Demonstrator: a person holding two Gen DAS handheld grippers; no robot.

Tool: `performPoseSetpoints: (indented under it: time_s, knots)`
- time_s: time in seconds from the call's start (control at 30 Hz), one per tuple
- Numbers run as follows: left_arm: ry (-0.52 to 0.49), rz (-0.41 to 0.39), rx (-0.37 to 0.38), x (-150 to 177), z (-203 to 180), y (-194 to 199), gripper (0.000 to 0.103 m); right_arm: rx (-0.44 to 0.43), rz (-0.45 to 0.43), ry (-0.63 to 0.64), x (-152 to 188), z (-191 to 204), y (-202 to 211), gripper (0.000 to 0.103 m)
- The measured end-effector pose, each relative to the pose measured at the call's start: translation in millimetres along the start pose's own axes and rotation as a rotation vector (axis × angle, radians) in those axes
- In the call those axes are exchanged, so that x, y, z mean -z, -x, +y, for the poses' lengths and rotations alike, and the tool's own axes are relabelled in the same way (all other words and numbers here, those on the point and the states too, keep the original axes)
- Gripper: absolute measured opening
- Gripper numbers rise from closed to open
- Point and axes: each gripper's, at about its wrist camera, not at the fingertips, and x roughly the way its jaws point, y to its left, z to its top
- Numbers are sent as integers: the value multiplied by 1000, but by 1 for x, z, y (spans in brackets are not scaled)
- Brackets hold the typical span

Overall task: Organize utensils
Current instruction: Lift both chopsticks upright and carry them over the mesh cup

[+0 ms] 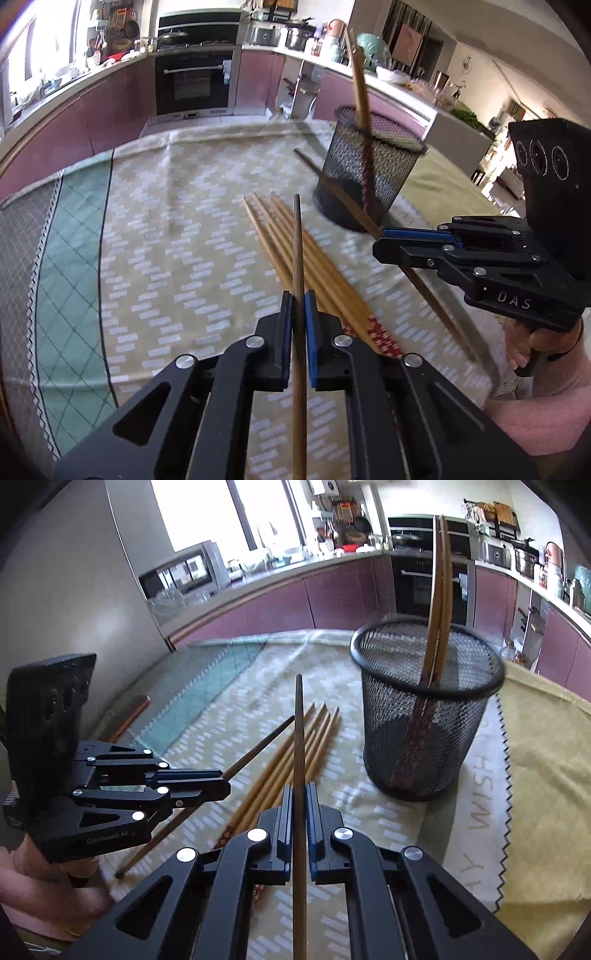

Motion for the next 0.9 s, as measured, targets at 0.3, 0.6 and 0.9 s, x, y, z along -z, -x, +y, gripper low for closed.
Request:
performPoseSetpoints:
  time_s: [0.3,0.6,0.9]
  knots:
    - [0,-153,120,-32,-7,57,7,-26,-182,-47,-15,-16,60,6]
    - [-19,-303,187,-60,-16,101,7,-20,-293,-50,-41,-30,91,6]
    - [8,-395,201,-110,-21,104,7,9,-374,-32,-78,-41,113,6]
